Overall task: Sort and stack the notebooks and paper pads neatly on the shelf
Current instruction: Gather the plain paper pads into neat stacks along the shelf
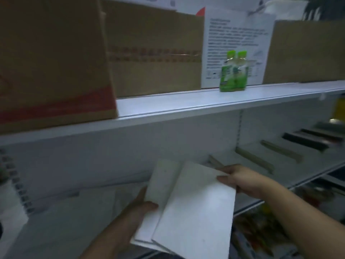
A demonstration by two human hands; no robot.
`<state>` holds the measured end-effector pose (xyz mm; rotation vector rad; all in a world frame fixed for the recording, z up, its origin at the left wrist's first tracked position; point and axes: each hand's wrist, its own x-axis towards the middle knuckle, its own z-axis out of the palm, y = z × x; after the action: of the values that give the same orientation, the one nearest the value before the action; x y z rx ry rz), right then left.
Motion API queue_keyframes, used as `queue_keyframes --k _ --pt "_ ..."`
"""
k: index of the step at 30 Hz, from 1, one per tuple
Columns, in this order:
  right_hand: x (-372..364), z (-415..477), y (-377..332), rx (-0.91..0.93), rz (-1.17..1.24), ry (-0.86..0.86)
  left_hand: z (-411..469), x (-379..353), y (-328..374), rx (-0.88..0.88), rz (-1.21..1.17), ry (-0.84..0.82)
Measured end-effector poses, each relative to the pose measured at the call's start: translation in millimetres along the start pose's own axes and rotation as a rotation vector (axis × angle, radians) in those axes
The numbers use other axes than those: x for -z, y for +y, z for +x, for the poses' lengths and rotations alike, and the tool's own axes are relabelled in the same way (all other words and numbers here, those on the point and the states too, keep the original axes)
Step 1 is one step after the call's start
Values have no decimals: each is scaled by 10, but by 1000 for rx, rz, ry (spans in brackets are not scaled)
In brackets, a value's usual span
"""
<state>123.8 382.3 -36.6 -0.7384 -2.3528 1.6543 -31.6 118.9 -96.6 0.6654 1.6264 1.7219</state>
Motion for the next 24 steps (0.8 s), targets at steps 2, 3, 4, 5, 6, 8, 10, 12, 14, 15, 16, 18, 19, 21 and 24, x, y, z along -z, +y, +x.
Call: queue_keyframes --k 2,3,4,5,6,8,10,12,14,15,16,18,19,21,24 --pt "403 -116 125 -11 -43 40 113 -571 -74 34 7 -93" --pt "603 -180 203 -12 -47 63 174 -820 -111 48 -2 -126" --pt "800 -245 292 -15 -53 86 247 -1060 -155 58 -31 -142" --pt "980 -307 385 -19 -50 112 318 -1296 -194 65 -64 -150" --pt "1149 -349 488 -22 -40 131 387 -1531 -226 70 -80 -148" --pt "1455 -383 700 -23 9 172 491 -1916 -296 68 -109 -125" --pt "1701 -375 876 -22 43 213 585 -2248 -341 91 -128 -165" --pt "1880 -318 1012 -8 42 328 699 -2502 -388 92 -135 -251" --pt "2036 -235 1155 -17 72 484 901 -2697 -423 65 -116 -206" --pt "2101 -194 1213 -43 69 522 1032 -2795 -444 50 -113 -170" --pt "2148 -148 1279 -79 55 520 1172 -2898 -473 38 -125 -141" --pt "2235 -33 1436 -142 81 417 1440 -3106 -491 18 -162 -95" --pt "2274 19 1490 -174 128 354 1574 -3217 -482 3 -170 -87" --pt "2385 130 1556 -212 185 283 1892 -3417 -502 -8 -204 -92" --pt "2765 339 1614 -209 195 334 2328 -3803 -533 38 -280 -135"
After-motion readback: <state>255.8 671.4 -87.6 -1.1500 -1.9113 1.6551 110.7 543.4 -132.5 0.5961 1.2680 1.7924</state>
